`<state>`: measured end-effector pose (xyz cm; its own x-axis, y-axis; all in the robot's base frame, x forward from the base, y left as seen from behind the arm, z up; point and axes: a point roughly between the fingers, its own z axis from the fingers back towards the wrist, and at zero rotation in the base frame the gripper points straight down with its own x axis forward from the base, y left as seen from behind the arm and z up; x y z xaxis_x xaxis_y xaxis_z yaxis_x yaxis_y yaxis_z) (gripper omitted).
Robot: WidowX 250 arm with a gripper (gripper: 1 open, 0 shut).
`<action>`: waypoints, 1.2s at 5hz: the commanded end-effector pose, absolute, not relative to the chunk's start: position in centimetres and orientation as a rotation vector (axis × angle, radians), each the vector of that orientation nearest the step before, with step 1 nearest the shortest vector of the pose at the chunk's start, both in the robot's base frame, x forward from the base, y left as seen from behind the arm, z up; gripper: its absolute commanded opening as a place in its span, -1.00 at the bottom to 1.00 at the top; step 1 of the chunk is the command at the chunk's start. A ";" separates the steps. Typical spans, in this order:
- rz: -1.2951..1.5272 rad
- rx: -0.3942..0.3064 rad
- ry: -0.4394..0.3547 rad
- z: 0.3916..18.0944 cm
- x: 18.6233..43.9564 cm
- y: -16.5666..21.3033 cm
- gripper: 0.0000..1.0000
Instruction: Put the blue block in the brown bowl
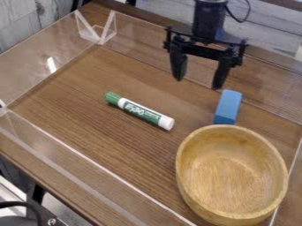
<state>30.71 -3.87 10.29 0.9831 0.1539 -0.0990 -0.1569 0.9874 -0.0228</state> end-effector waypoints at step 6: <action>0.239 -0.113 -0.013 7.9 34.5 -8.5 1.00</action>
